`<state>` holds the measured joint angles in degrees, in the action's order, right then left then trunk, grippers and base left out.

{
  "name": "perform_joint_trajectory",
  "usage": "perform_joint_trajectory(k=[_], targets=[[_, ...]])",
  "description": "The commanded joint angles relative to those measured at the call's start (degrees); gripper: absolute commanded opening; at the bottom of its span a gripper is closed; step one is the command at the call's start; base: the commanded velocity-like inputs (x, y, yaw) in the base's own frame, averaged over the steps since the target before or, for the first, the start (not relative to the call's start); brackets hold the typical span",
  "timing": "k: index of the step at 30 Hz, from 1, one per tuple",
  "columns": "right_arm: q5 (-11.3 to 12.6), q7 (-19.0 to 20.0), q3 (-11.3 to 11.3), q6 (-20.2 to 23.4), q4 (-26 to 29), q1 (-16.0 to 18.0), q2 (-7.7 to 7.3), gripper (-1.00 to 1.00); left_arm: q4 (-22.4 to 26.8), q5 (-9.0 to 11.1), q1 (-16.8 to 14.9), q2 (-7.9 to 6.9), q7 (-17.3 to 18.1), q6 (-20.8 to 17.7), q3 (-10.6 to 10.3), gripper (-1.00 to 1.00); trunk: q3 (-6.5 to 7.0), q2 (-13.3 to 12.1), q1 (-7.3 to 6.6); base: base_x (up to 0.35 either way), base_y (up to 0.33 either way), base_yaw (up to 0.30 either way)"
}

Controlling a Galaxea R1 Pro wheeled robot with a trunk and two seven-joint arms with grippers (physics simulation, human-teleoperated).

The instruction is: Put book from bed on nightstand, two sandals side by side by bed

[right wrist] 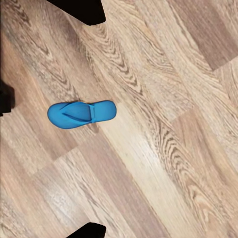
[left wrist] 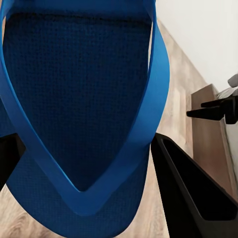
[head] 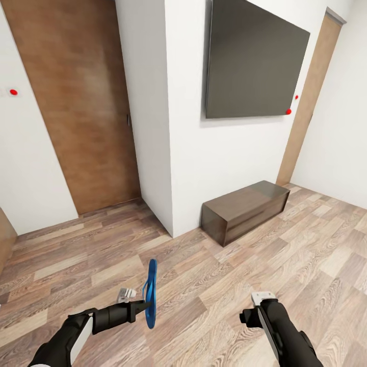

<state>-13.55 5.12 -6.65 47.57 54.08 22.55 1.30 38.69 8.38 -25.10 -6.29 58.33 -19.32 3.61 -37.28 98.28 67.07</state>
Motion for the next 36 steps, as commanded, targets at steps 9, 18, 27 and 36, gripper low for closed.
perform_joint_trajectory(k=[9, 18, 27, 36], targets=[[-0.65, 0.48, -0.13, 0.16, -0.03, 0.03, 0.13, 1.0, -0.02, 0.31, -0.03, 0.08, 0.18, -0.52, -0.09, -1.0, -0.6, 1.25, 0.66, 0.0, 0.0, 0.0], [-0.91, 0.2, -0.06, 0.1, -0.1, 0.03, 0.29, 1.0, -0.02, 0.32, -0.03, 0.73, 0.44, -0.56, -0.04, -1.0, -2.22, 4.86, 2.64, 0.0, 0.0, 0.0], [-0.79, 0.4, -0.12, 0.07, 0.12, 0.03, 0.21, 1.0, -0.02, 0.32, -0.03, 0.8, 0.51, -0.55, -0.01, -1.0, -3.83, 8.47, 4.61, 0.0, 0.0, 0.0], [-0.81, 0.34, -0.04, -0.85, 0.1, 0.03, 0.38, 1.0, -0.02, 0.29, -0.03, 0.83, 0.35, -0.56, -0.04, -1.0, -5.45, 12.08, 6.59, 0.0, 0.0, 0.0]])
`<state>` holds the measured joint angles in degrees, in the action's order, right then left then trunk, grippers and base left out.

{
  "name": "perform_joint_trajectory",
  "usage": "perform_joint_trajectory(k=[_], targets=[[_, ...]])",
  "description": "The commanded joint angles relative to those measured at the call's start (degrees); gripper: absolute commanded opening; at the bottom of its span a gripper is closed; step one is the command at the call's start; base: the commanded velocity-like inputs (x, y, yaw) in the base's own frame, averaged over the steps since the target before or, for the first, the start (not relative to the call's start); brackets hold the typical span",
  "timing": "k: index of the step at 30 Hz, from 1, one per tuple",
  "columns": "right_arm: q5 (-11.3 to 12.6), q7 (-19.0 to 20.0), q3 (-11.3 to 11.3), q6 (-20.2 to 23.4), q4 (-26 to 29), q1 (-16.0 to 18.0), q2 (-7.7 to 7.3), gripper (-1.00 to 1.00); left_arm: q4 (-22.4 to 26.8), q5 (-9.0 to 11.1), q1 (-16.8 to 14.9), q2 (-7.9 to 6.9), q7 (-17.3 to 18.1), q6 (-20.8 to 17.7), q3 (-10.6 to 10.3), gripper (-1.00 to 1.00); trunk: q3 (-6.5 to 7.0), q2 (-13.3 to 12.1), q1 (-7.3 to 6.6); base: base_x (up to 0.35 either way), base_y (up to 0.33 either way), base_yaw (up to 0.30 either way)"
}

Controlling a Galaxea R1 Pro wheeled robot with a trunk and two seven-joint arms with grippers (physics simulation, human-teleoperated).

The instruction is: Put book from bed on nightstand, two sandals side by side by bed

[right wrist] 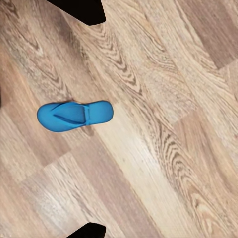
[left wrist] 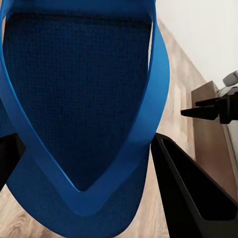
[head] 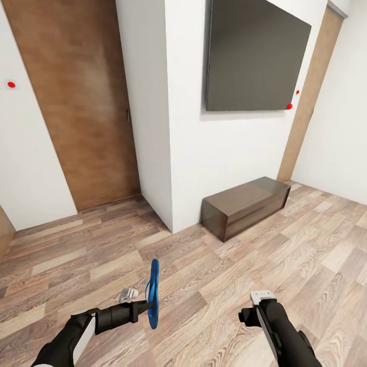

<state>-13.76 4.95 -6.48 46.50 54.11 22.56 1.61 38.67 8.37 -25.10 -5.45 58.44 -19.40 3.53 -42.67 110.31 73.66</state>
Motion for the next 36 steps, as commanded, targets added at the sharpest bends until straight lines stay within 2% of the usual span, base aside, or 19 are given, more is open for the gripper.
perform_joint_trajectory(k=[1, 36], targets=[[-0.59, 0.46, -0.2, 0.13, 0.06, 0.03, 0.11, 1.0, -0.02, 0.28, -0.03, 0.0, 0.15, -0.45, 0.02, -1.0, -0.24, 0.44, 0.22, 0.0, 0.0, 0.0], [-0.73, 0.24, -0.02, -0.01, -0.14, 0.03, 0.32, 1.0, -0.09, 0.33, -0.03, 0.09, 0.1, -0.46, 0.07, -1.0, -6.52, 14.48, 7.91, 0.0, 0.0, 0.0]])
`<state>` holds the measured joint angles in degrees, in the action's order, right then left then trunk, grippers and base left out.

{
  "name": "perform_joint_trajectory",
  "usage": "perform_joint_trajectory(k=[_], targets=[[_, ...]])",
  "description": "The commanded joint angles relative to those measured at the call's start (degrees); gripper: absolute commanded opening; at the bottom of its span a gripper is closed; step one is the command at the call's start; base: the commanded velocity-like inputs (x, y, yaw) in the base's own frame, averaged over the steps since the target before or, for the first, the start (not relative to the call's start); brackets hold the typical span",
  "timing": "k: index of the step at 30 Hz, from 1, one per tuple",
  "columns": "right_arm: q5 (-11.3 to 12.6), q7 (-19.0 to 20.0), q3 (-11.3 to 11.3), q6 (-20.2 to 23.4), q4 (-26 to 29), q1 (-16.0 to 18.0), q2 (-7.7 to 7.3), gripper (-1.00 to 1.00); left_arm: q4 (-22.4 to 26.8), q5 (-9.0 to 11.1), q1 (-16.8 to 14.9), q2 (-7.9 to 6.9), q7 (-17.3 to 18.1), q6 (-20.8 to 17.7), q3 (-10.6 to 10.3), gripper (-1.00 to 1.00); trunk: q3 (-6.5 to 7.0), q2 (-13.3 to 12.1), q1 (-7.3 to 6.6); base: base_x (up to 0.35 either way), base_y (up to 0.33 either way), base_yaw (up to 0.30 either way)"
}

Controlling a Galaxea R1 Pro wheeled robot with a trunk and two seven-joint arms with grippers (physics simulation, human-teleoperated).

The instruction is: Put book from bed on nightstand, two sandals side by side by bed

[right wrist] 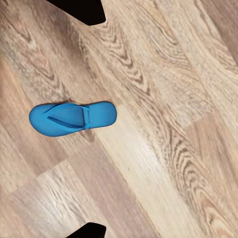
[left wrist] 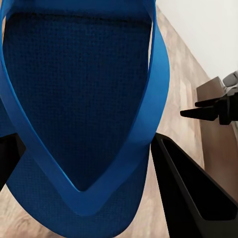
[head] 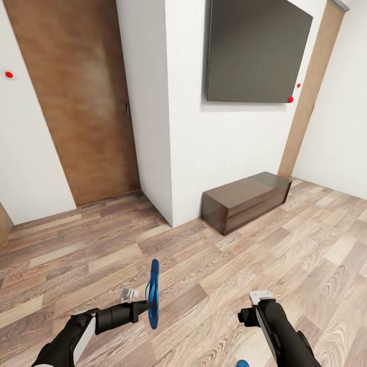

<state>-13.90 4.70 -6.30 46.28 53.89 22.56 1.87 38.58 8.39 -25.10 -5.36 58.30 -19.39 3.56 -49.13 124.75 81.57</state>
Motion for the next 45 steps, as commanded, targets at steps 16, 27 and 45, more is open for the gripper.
perform_joint_trajectory(k=[16, 27, 45], targets=[[-0.6, 0.49, -0.2, 0.21, 0.07, 0.03, 0.07, 1.0, 0.0, 0.31, -0.03, -0.07, 0.24, -0.47, 0.13, -1.0, -2.93, 6.46, 3.51, 0.0, 0.0, 0.0], [-0.6, 0.49, -0.2, 0.21, 0.07, 0.03, 0.07, 1.0, 0.0, 0.31, -0.03, -0.05, 0.29, -0.47, 0.13, -1.0, -4.91, 10.87, 5.93, 0.0, 0.0, 0.0], [-0.6, 0.49, -0.55, 0.21, 0.24, 0.03, -0.28, 1.0, 0.0, 0.34, -0.03, -0.08, 0.32, -0.47, 0.13, -1.0, -8.14, 18.09, 9.88, 0.0, 0.0, 0.0]])
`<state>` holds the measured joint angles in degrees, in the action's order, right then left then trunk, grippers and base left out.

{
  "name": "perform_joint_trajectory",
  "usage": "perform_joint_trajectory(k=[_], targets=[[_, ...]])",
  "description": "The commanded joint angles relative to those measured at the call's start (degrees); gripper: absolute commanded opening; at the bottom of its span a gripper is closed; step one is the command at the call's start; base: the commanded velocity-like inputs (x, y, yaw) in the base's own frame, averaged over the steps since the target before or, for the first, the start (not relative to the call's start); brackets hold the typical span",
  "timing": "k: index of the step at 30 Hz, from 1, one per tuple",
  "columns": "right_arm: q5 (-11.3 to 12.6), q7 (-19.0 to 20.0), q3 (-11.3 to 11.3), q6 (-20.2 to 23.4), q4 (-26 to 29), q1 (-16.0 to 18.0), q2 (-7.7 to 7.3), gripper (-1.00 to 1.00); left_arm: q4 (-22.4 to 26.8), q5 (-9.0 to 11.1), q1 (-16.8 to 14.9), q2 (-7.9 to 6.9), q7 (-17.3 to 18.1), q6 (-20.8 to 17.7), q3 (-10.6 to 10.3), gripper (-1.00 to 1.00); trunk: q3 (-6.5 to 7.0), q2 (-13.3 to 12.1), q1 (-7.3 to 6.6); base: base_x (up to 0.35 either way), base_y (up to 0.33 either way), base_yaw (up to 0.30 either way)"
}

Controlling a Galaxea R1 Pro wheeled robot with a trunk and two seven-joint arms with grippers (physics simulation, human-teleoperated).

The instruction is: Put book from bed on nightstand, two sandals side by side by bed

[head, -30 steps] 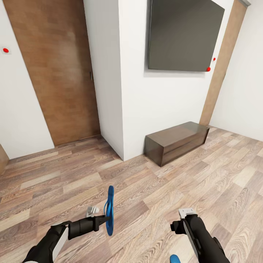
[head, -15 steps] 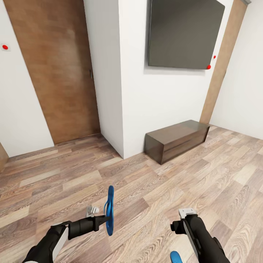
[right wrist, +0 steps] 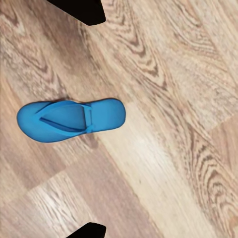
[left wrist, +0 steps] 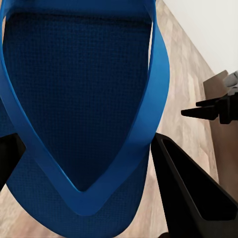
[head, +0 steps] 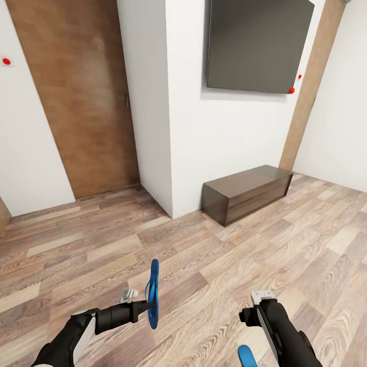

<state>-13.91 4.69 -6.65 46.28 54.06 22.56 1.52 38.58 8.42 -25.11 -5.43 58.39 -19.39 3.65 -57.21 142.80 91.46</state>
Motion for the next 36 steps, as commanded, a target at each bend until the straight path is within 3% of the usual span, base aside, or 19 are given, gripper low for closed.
perform_joint_trajectory(k=[1, 36], targets=[[-0.59, 0.49, -0.2, 0.22, 0.08, 0.03, 0.07, 1.0, 0.0, 0.31, -0.03, -0.01, 0.23, -0.48, 0.04, -1.0, -0.24, 0.44, 0.21, 0.0, 0.0, 0.0], [-0.59, 0.49, -0.29, 0.22, -0.1, 0.03, -0.03, 1.0, 0.0, 0.35, -0.03, 0.07, 0.15, -0.49, -0.04, -1.0, -7.99, 0.91, 1.11, 0.0, 0.0, 0.0]])
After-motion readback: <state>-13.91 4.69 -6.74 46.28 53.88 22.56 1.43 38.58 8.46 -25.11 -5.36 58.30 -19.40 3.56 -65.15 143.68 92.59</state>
